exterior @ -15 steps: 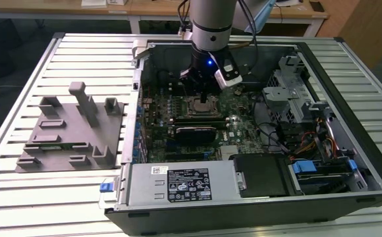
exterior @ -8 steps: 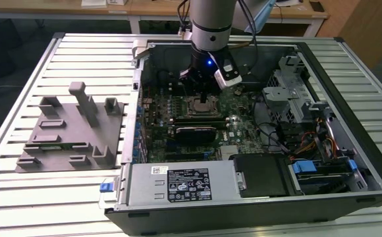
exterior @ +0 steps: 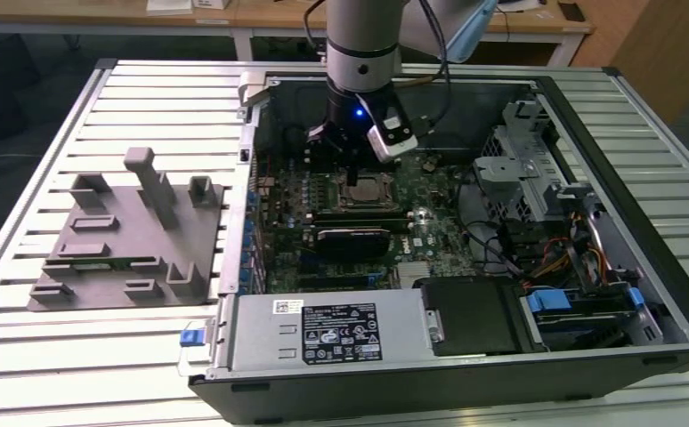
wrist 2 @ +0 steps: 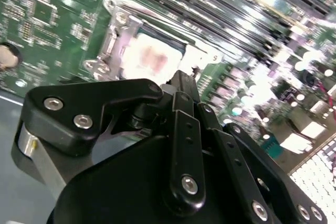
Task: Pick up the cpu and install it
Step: 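Install the first cpu locking lever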
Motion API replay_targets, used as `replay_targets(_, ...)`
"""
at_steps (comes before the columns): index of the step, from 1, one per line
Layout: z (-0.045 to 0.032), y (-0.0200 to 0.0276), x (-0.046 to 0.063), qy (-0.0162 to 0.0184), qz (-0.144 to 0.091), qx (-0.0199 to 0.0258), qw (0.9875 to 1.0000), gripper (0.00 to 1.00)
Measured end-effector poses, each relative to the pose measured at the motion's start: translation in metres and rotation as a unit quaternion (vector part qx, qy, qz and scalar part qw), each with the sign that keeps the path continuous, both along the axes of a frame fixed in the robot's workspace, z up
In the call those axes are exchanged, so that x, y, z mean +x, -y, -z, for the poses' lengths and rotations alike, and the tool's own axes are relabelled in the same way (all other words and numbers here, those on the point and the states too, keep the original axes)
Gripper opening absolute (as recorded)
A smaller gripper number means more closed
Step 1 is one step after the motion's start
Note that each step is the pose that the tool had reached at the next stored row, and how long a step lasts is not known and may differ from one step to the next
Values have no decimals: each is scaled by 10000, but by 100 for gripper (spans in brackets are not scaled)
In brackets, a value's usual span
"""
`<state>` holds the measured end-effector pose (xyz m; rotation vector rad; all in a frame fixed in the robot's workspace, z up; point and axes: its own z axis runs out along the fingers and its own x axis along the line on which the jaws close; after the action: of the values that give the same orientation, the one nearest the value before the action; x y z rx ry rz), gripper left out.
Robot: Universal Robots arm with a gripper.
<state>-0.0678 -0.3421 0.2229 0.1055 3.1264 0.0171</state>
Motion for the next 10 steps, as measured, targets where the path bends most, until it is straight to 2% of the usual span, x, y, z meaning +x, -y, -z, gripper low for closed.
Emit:
replay_targets(5, 0, 0, -146, 0, 0, 0, 10000, 11)
replay_targets(10, -32, 0, -154, 0, 0, 0, 10000, 11)
